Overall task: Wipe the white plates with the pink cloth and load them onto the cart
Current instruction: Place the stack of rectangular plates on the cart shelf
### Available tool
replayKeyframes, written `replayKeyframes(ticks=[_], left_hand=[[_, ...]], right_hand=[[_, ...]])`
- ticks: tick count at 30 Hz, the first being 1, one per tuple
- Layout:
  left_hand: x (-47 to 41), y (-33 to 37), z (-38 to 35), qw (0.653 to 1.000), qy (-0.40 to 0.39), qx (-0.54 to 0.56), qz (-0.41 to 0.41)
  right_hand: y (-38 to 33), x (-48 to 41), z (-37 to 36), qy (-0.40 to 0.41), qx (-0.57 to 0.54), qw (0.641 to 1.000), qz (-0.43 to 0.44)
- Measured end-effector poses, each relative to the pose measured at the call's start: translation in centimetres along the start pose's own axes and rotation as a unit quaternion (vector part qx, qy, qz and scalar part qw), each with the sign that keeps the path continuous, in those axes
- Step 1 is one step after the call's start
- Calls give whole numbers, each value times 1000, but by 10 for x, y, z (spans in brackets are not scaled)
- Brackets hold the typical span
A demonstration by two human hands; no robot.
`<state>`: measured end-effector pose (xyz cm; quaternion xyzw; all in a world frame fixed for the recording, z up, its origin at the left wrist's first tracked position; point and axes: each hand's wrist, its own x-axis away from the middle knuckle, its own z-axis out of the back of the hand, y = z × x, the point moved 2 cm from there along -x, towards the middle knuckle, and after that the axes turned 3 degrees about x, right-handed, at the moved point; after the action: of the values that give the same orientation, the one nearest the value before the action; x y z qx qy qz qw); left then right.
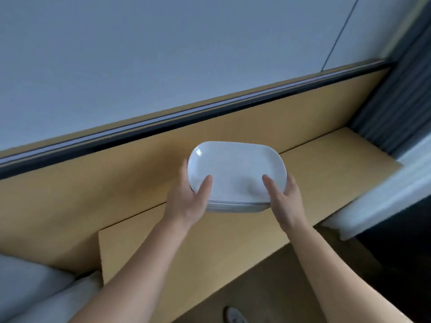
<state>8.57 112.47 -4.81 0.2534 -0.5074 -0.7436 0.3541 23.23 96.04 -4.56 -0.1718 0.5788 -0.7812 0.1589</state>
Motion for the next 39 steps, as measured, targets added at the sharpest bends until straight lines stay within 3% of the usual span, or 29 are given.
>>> replayKeyframes(ticks=[4, 11, 22, 32, 39], left_hand=[[2, 27, -34, 993, -94, 11, -72], [54, 72, -116, 956, -259, 52, -127], [242, 136, -251, 841, -481, 87, -231], [492, 156, -327, 766, -584, 67, -261], [618, 177, -372, 724, -631, 63, -271]], right_hand=[[-3, 34, 51, 108, 36, 994, 6], [11, 124, 144, 275, 78, 958, -33], [68, 327, 287, 483, 54, 870, -82], [128, 553, 402, 572, 62, 808, -127], [157, 654, 471, 611, 75, 772, -160]])
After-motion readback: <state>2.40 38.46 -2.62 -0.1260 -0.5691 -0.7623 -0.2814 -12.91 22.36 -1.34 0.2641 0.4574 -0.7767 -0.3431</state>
